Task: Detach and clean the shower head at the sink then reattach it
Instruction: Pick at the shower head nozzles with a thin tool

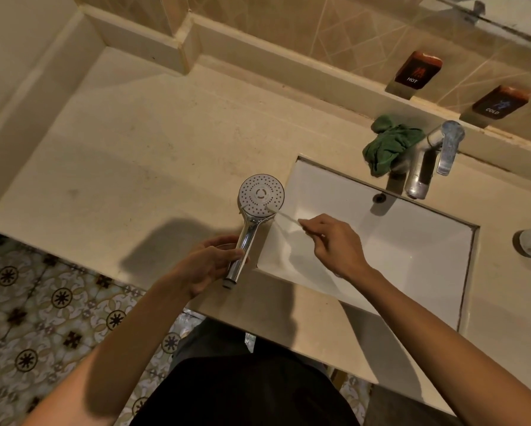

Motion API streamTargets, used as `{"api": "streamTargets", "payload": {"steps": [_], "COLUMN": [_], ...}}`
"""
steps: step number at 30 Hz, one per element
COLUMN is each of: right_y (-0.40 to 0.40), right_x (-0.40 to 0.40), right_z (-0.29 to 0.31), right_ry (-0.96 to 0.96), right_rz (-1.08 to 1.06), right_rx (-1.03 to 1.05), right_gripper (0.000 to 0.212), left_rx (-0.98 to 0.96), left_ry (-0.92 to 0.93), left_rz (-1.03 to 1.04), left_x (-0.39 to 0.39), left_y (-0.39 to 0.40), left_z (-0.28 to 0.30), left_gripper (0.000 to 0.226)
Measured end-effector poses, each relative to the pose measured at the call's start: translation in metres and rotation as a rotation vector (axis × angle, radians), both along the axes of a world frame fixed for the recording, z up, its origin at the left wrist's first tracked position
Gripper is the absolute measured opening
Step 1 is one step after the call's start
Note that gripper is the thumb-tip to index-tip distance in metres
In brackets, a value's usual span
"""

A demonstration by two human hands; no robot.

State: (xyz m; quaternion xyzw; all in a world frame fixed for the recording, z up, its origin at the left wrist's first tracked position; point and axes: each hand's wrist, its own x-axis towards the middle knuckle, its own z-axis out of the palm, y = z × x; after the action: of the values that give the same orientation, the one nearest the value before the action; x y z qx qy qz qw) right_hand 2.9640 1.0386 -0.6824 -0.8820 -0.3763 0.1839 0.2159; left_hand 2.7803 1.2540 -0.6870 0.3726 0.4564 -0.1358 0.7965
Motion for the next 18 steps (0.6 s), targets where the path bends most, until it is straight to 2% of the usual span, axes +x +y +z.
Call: {"api": "streamTargets", "payload": {"steps": [2,5,9,11,15,18], "right_y": [0.0007,0.0009,-0.0006,0.0,0.0016,0.0066], "right_x": [0.0013,-0.0063,0.0009,-0.0034,-0.0014,-0.0068], "right_z": [-0.0014,-0.0018,-0.0024,-0.002,-0.003,-0.0041], "right_ry": [0.012,0.034,0.03,0.029,0.027,0.062], "right_rz": [-0.074,-0.007,-0.151,-0.066,-0.142,-0.058], "right_rx": [0.022,0.011,0.036,0.017,0.013,0.03], "right_gripper": [0.037,0.038,0.036,0.036,0.035,0.035], "left_rx": [-0.003,0.001,-0.001,-0.002,-0.011,-0.028], "left_ry": [-0.011,-0.016,-0.022,-0.021,-0.013,-0.026], "left_rz": [0.009,0.012,0.007,0.008,0.004,0.026], "left_x": [0.0012,0.0019,-0.0013,-0.0029,-0.0059,-0.0075], "left_y": [-0.0003,0.0,0.0024,0.0027,0.0021,0.0015], "left_z": [0.0012,0.0027,0.0021,0.0005,-0.0012,-0.0005], "left_gripper": [0.054,0.057,0.055,0.05,0.047,0.048]}}
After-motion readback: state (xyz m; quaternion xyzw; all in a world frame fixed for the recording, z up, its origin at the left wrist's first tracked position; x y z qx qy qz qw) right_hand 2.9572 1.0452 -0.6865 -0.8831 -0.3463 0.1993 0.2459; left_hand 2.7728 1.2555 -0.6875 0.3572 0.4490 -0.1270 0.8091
